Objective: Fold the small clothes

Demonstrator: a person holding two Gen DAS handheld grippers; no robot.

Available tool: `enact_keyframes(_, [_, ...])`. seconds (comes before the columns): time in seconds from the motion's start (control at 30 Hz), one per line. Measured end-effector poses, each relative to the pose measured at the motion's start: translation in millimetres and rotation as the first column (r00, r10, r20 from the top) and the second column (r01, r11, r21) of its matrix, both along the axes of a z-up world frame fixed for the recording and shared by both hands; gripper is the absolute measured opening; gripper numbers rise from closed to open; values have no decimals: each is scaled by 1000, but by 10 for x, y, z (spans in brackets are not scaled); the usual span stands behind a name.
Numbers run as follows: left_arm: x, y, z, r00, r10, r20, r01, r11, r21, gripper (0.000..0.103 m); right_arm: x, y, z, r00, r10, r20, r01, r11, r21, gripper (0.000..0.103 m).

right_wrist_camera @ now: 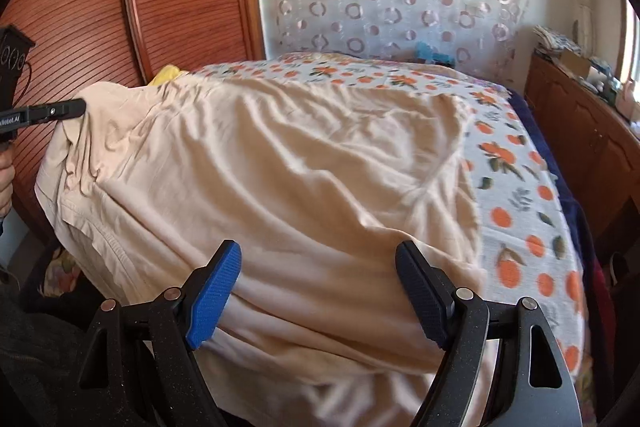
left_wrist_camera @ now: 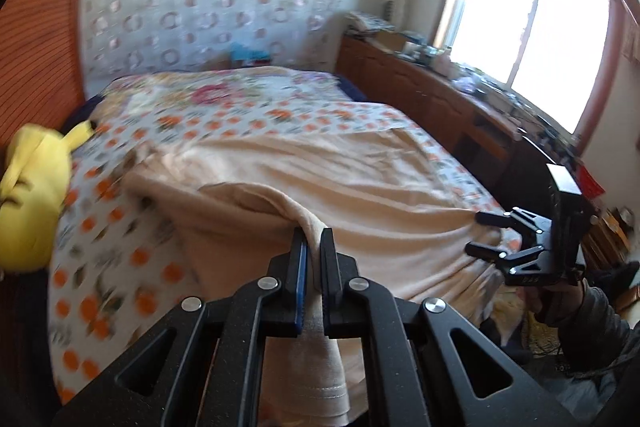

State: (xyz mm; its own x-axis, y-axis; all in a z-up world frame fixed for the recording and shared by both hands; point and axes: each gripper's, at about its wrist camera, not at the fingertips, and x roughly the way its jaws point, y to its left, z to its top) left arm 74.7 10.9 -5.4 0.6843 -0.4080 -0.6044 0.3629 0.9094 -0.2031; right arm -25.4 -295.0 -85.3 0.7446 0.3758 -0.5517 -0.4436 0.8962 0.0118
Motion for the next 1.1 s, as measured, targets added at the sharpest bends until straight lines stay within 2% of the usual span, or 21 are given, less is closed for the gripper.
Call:
enact_keyframes(0.13, [226, -586, 161, 991, -129, 24, 128, 992, 16, 7, -90, -303, 77, 996, -79, 30, 80, 997, -11, 81])
enact_keyframes(0.4, [393, -1496, 364, 948, -317, 17, 316, 948, 30, 7, -334, -900, 178, 978, -203, 45, 201, 978, 47, 81])
enact_keyframes(0.57, [400, -1876, 458, 925, -381, 2, 381, 924, 27, 7, -420, -1139, 188, 968, -250, 32, 247, 965, 94, 81])
enact_keyframes(0.7, [422, -1896, 431, 928, -373, -9, 373, 927, 47, 7, -455, -1175, 156, 967, -255, 17, 251, 961, 116, 81])
enact_keyframes(0.73, [420, -1874, 423, 930, -367, -8, 367, 929, 56, 11, -462, -1186, 145, 967, -252, 15, 249, 962, 116, 81])
enact_keyframes(0.8, [432, -1799, 392, 939, -344, -1, 343, 937, 64, 42, -460, -1201, 134, 969, -246, 14, 243, 963, 112, 81])
enact_keyframes(0.87, [470, -1718, 365, 949, -316, 6, 314, 945, 94, 45, -452, -1189, 133, 970, -241, 13, 238, 965, 111, 81])
enact_keyframes(0.97, [498, -1462, 279, 965, -263, -1, 261, 957, 129, 66, -366, -1194, 138, 972, -233, 12, 230, 966, 120, 81])
enact_keyframes(1.1, [582, -934, 39, 986, -160, -40, 164, 977, 135, 71, -314, -1134, 147, 976, -215, 19, 212, 971, 114, 81])
